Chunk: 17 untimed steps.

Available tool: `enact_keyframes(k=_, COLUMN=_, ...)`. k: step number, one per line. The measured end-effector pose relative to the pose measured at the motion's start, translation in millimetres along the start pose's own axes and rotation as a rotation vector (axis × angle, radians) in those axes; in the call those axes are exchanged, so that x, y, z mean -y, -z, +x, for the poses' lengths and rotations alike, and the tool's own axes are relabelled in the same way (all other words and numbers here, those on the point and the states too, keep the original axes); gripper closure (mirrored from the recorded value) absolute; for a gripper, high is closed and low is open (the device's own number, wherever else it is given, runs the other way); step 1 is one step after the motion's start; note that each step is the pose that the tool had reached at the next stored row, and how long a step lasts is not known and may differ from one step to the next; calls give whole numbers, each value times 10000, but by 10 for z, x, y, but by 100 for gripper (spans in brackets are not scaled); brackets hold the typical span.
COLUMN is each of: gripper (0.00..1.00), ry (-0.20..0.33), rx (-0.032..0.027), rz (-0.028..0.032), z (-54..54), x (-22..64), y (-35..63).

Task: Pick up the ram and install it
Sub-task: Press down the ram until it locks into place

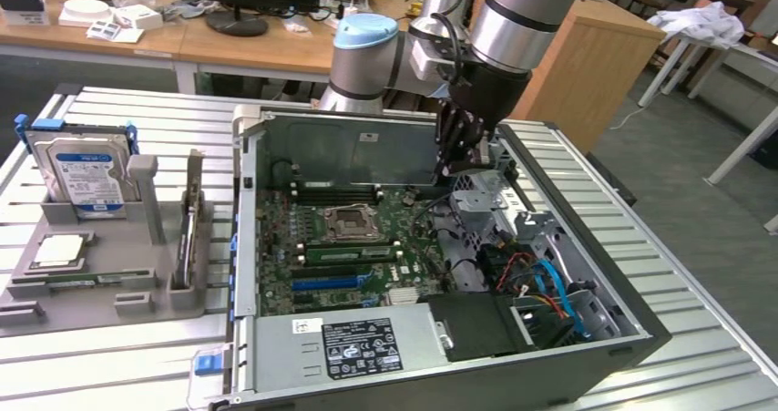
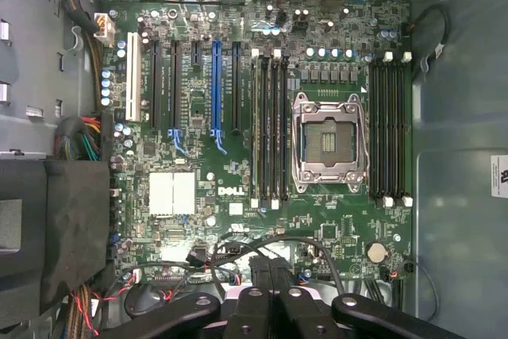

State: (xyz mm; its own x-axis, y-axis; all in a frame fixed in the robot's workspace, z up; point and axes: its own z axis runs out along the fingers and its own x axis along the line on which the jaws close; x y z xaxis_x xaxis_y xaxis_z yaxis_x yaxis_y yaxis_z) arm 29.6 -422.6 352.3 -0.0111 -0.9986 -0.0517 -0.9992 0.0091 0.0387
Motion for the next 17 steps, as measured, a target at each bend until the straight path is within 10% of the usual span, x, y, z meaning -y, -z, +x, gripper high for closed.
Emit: enact_keyframes(k=17, gripper=89, ry=0, rx=0, rz=0, z=2, x=-187, y=-7)
